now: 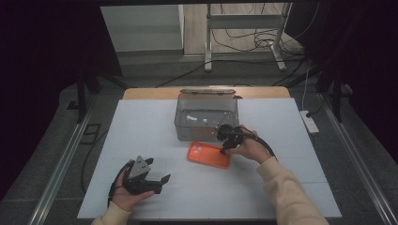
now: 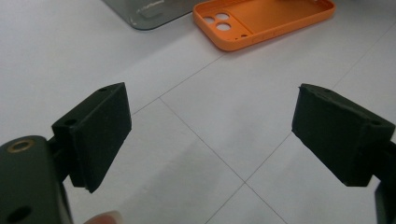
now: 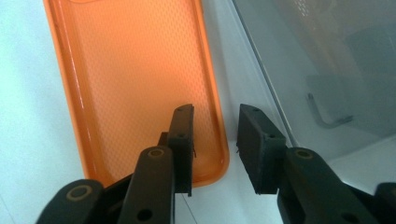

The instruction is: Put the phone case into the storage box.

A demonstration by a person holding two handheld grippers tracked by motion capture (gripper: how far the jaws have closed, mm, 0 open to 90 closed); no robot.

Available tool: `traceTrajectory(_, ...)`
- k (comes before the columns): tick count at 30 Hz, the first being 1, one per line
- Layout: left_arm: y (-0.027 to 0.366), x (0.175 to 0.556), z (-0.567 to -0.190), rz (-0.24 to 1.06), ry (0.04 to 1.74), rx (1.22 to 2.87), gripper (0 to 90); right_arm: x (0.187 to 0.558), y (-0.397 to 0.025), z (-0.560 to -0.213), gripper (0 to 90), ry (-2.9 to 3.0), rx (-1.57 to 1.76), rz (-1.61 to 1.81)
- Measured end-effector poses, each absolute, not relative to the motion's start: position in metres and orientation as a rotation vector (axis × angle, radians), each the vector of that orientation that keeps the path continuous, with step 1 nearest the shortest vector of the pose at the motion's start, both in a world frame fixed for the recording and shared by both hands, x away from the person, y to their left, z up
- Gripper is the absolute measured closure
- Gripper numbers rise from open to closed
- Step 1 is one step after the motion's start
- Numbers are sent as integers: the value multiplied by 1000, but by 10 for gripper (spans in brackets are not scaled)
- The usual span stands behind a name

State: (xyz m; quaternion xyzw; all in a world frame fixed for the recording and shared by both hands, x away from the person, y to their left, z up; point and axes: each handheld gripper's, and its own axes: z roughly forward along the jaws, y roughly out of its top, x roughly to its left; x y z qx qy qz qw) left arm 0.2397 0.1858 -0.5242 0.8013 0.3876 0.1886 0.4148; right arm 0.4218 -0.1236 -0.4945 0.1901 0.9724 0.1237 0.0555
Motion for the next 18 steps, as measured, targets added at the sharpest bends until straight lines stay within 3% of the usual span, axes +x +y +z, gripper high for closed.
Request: traceTrajectory(18,185,240,-524,472,971,2017,121,423,-123,-494,710,2950,563,360)
